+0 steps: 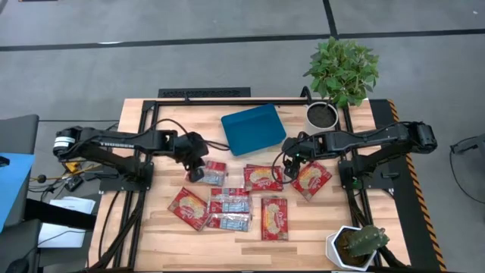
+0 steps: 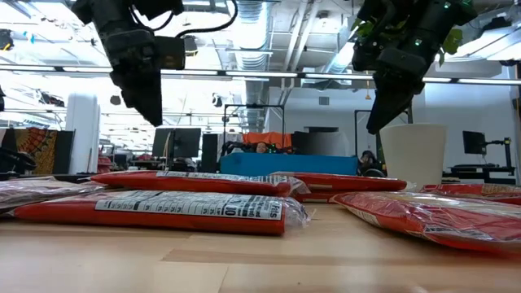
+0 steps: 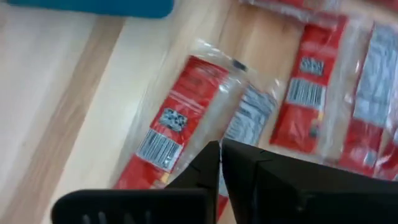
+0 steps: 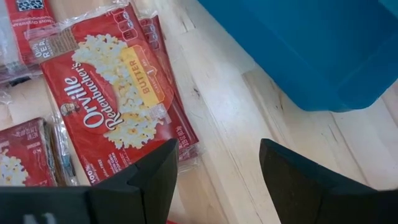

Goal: Sort popcorn bags into baskets
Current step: Put the red popcorn bag into the blue bin

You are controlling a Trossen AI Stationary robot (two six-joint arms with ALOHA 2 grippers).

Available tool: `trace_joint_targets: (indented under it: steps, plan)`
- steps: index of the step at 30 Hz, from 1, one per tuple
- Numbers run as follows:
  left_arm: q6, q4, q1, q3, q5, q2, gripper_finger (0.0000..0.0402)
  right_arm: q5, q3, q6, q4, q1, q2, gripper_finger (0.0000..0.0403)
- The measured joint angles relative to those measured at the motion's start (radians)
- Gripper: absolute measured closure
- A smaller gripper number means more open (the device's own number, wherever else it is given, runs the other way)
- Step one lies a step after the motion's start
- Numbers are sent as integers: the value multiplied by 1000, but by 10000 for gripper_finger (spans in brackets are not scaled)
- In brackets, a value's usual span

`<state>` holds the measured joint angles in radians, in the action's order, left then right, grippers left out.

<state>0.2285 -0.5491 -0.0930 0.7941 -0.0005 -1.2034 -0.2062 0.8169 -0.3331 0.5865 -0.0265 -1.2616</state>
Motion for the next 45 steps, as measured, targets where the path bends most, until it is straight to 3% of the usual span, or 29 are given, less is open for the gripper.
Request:
trace_joint_targets:
  steps: [5, 8, 15, 18, 21, 23, 26, 34, 39, 45]
  plan:
    - [-167, 1, 4, 2, 122, -37, 327, 0, 0, 1, -4, 0, 0, 154]
    - [-235, 8, 4, 2, 131, -78, 270, 0, 0, 1, -7, 0, 0, 154]
    - [-322, 30, 18, 2, 25, -248, 138, 2, 0, 1, -13, 0, -1, 154]
    - [-354, 63, 30, 2, -61, -341, 107, 3, 0, 1, -14, 0, -1, 154]
    - [-365, 105, 31, 9, -75, -421, 100, 4, 0, -2, -12, 0, -1, 154]
    - [-331, 141, 30, 13, -45, -474, 113, 4, 0, -6, -12, 0, -1, 154]
    - [-293, 158, 30, 18, -12, -504, 162, 11, 0, -14, -13, 3, -1, 154]
    - [-170, 157, 39, 8, 3, -472, 380, 11, 0, -17, -15, 5, -1, 154]
    - [-9, 120, 43, -3, 126, -409, 399, 12, 0, -23, -15, 5, -1, 154]
    - [246, 93, 44, -3, 132, -216, 401, 25, 0, -34, -16, 5, -1, 154]
